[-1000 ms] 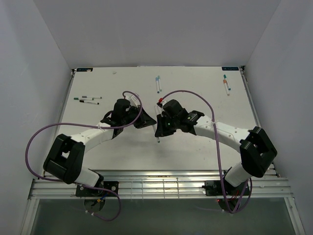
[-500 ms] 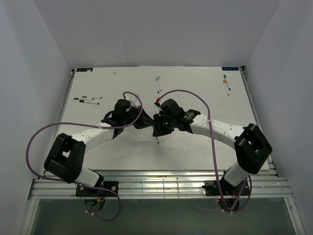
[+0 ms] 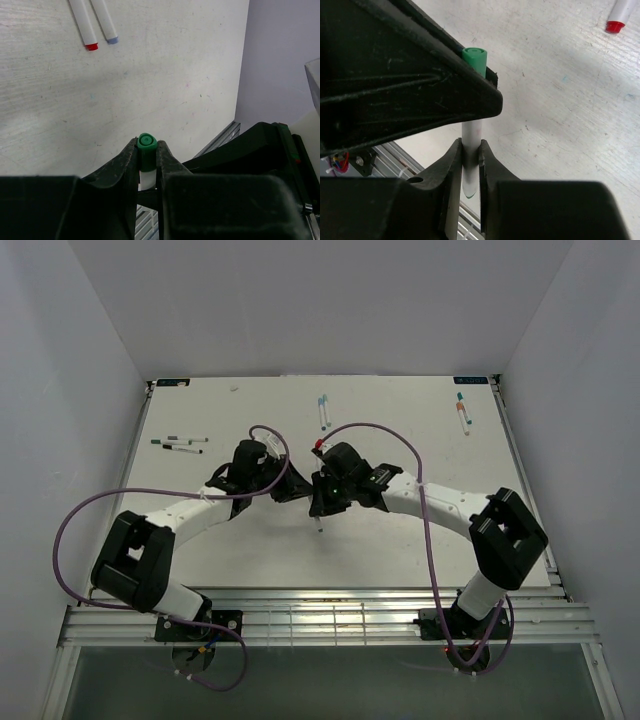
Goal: Open the pen caps
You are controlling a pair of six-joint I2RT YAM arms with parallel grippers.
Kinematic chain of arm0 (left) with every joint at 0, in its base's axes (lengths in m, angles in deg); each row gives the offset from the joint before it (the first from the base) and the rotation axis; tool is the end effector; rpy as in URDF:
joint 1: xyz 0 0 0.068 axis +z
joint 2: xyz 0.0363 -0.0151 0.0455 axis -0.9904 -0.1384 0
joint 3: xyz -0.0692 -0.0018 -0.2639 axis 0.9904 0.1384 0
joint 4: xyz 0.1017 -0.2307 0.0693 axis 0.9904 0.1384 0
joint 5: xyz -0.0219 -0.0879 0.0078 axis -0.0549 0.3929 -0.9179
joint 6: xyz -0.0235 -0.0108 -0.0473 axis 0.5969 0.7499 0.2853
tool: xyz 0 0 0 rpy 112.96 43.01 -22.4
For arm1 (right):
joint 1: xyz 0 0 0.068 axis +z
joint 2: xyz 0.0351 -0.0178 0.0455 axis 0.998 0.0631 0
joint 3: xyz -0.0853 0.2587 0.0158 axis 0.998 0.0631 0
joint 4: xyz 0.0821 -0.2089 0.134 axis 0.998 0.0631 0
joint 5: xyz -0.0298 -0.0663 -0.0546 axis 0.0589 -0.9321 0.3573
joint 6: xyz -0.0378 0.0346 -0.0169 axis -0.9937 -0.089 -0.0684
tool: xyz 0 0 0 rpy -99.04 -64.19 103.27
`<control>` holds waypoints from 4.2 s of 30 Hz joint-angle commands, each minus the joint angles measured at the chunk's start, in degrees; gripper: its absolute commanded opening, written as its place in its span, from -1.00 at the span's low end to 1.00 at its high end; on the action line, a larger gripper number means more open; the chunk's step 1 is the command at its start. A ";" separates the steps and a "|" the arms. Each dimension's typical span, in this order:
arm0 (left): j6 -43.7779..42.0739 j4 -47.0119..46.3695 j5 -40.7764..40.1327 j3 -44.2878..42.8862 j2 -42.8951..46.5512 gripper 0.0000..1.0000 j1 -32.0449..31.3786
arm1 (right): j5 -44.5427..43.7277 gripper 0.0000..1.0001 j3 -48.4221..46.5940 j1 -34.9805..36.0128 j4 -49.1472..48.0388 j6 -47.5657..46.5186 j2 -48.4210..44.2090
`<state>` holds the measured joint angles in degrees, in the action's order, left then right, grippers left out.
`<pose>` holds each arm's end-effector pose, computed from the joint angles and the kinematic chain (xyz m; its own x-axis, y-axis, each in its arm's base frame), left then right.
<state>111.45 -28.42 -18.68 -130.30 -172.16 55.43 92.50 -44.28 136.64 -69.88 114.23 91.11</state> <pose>0.2646 -0.1497 0.2021 -0.8893 -0.3300 -0.3167 0.0451 0.6258 -0.7787 0.2275 0.2800 0.2339 -0.7958 -0.2093 -0.5683 -0.4933 0.7683 0.4079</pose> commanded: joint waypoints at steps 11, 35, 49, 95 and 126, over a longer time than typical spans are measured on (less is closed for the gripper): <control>-9.67 5.49 -8.46 -12.94 -3.86 -1.00 4.81 | 2.88 -0.85 15.50 10.38 -8.47 11.04 -11.04; -11.08 20.32 -19.54 -7.74 -0.86 -1.00 8.94 | -6.16 -0.85 -2.24 -13.34 3.40 -11.54 -1.74; -12.23 22.28 -22.27 -13.56 -11.32 -1.00 11.14 | -5.14 -0.85 -18.68 -20.90 3.22 -19.99 19.09; -10.73 16.91 -24.46 -6.00 -8.26 0.01 12.20 | 9.21 -0.22 -19.74 -21.34 -2.93 -16.73 25.96; -5.90 34.49 -35.18 -39.39 -21.60 0.83 35.66 | 2.44 0.61 -1.81 -7.72 1.90 -13.74 -4.98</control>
<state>103.43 1.15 -52.28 -165.71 -190.28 89.20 94.88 -46.62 129.54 -67.97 101.38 89.01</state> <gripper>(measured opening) 0.932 0.808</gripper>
